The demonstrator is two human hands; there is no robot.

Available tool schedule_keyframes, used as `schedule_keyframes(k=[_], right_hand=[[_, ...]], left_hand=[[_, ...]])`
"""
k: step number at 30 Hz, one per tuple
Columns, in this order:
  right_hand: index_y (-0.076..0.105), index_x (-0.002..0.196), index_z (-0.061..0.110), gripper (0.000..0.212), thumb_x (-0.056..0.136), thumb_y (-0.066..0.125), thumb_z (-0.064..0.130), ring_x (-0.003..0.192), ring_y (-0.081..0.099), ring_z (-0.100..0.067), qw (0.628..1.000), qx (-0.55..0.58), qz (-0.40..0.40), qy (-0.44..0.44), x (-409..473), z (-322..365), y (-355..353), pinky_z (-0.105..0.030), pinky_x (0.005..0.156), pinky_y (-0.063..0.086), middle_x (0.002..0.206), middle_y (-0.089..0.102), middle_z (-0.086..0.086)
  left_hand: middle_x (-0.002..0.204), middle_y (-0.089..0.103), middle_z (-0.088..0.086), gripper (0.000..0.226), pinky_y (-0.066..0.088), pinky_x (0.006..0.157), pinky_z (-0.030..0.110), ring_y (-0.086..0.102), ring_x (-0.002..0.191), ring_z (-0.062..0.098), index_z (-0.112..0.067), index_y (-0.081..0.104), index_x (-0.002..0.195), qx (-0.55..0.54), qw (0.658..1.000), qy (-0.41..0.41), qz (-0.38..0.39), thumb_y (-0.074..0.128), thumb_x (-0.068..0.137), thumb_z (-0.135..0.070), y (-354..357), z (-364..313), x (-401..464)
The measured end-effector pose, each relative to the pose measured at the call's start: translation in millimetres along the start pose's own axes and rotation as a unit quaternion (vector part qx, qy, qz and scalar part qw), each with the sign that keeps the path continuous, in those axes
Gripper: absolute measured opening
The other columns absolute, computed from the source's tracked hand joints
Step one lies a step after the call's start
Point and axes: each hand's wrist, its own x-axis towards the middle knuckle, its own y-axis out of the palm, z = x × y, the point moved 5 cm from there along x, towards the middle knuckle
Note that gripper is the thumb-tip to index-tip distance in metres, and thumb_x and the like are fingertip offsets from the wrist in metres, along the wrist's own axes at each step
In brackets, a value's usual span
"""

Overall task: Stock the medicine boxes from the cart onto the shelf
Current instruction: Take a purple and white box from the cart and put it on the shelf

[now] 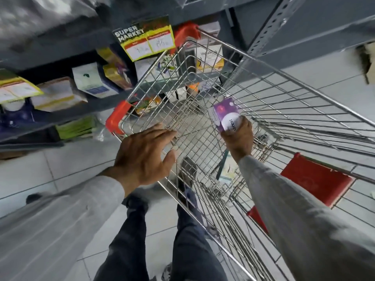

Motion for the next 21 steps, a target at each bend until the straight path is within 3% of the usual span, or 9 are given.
schedule_keyframes(k=[2,4,5,8,10,14,17,19,21], right_hand=[[0.045,0.138,0.015,0.082,0.074,0.081,0.052,0.097,0.055,-0.017,1.000,0.005,-0.015,-0.007,-16,9,-17,-0.033,0.081,0.058,0.121,0.055,0.000],[0.047,0.138,0.014,0.081,0.074,0.082,0.050,0.096,0.052,-0.014,0.999,0.000,-0.023,-0.030,-31,18,-34,-0.017,0.073,0.048,0.119,0.054,0.003],[0.047,0.138,0.013,0.082,0.075,0.081,0.051,0.097,0.052,-0.014,0.999,-0.003,-0.018,-0.046,-35,22,-40,-0.016,0.072,0.046,0.120,0.054,0.002],[0.041,0.143,0.016,0.092,0.071,0.074,0.062,0.105,0.061,-0.022,0.994,-0.006,0.002,-0.106,-65,45,-69,-0.040,0.082,0.060,0.130,0.056,-0.007],[0.037,0.147,0.019,0.100,0.067,0.071,0.070,0.108,0.063,-0.025,0.989,0.012,0.001,-0.148,-93,70,-106,-0.045,0.082,0.062,0.135,0.053,-0.009],[0.039,0.150,0.019,0.097,0.070,0.082,0.053,0.109,0.056,-0.017,0.973,0.025,-0.009,-0.229,-147,135,-184,-0.046,0.082,0.062,0.132,0.053,-0.005],[0.049,0.144,0.015,0.086,0.069,0.077,0.046,0.106,0.053,-0.010,0.943,0.085,-0.057,-0.317,-187,193,-240,-0.043,0.082,0.060,0.127,0.056,-0.007],[0.054,0.141,0.006,0.083,0.069,0.079,0.041,0.111,0.057,-0.019,0.913,0.120,-0.092,-0.378,-209,234,-273,-0.042,0.082,0.059,0.127,0.060,-0.011],[0.056,0.138,-0.001,0.081,0.068,0.083,0.031,0.112,0.060,-0.025,0.886,0.153,-0.122,-0.420,-225,275,-301,-0.038,0.087,0.057,0.127,0.061,-0.012]], left_hand=[[0.143,0.064,-0.001,0.061,0.049,0.104,0.042,0.049,0.143,0.020,-0.026,0.056,0.144,0.000,1.000,0.006,-0.016,0.043,0.088,-0.048,-10,-2,-11],[0.147,0.061,-0.001,0.063,0.045,0.108,0.041,0.046,0.146,0.020,-0.026,0.053,0.146,-0.007,1.000,0.000,-0.011,0.042,0.088,-0.048,-10,-3,-12],[0.149,0.060,0.000,0.064,0.043,0.110,0.041,0.044,0.147,0.020,-0.025,0.051,0.148,-0.011,1.000,-0.004,-0.005,0.042,0.089,-0.048,-5,-4,-7],[0.154,0.053,0.003,0.066,0.038,0.114,0.040,0.040,0.149,0.022,-0.022,0.045,0.152,-0.023,1.000,-0.007,0.001,0.042,0.093,-0.051,3,-6,-2],[0.155,0.053,0.006,0.062,0.039,0.114,0.039,0.041,0.148,0.024,-0.020,0.045,0.152,-0.054,0.998,-0.012,-0.023,0.047,0.097,-0.048,-11,-9,-13],[0.153,0.055,0.004,0.054,0.047,0.110,0.038,0.049,0.142,0.022,-0.021,0.049,0.150,-0.145,0.977,-0.021,-0.154,0.051,0.099,-0.040,-77,-16,-50],[0.153,0.055,0.002,0.050,0.041,0.114,0.029,0.047,0.143,0.015,-0.019,0.054,0.147,-0.173,0.946,-0.009,-0.274,0.056,0.100,-0.038,-147,-15,-92],[0.150,0.054,-0.003,0.049,0.033,0.116,0.017,0.044,0.144,0.010,-0.019,0.057,0.144,-0.166,0.919,0.015,-0.357,0.061,0.098,-0.033,-201,-12,-119],[0.148,0.059,0.005,0.048,0.034,0.118,0.022,0.048,0.143,0.016,-0.016,0.059,0.142,-0.142,0.889,0.043,-0.434,0.063,0.097,-0.030,-260,-8,-145]])
